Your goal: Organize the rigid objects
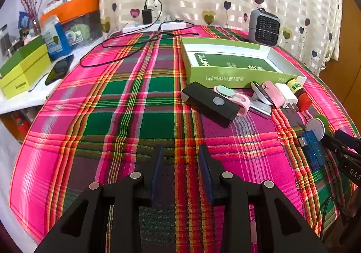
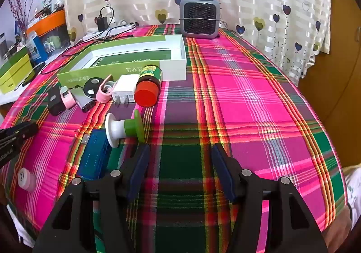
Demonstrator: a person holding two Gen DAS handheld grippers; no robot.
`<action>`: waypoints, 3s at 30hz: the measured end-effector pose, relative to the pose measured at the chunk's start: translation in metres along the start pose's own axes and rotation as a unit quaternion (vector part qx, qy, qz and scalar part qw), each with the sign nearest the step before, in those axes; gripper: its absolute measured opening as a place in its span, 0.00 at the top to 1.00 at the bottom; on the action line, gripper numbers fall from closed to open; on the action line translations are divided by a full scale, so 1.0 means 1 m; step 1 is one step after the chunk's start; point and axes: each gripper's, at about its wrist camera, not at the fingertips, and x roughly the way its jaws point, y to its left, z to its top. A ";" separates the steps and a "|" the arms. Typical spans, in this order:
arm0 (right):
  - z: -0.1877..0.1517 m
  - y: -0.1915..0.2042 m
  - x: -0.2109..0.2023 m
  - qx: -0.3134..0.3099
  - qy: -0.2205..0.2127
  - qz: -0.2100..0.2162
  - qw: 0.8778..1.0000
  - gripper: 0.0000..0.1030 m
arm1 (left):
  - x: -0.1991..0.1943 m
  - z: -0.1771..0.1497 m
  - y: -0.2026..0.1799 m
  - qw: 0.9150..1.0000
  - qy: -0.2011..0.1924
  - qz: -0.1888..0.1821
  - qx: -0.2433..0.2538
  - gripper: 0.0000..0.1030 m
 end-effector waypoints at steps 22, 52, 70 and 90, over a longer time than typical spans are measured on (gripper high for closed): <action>0.000 0.000 0.000 0.000 -0.001 0.000 1.000 0.44 | 0.000 0.000 0.000 1.000 0.000 0.000 0.000 0.71; 0.000 0.000 0.000 0.000 -0.001 0.000 1.000 0.44 | 0.000 0.000 0.000 1.000 0.001 0.000 0.000 0.71; 0.000 0.000 0.000 0.000 -0.002 0.000 1.000 0.44 | 0.000 0.000 0.000 1.000 0.001 0.000 0.002 0.71; -0.006 0.009 -0.028 -0.014 -0.028 0.077 0.997 0.44 | -0.040 -0.023 0.009 0.988 0.007 -0.152 0.021 0.71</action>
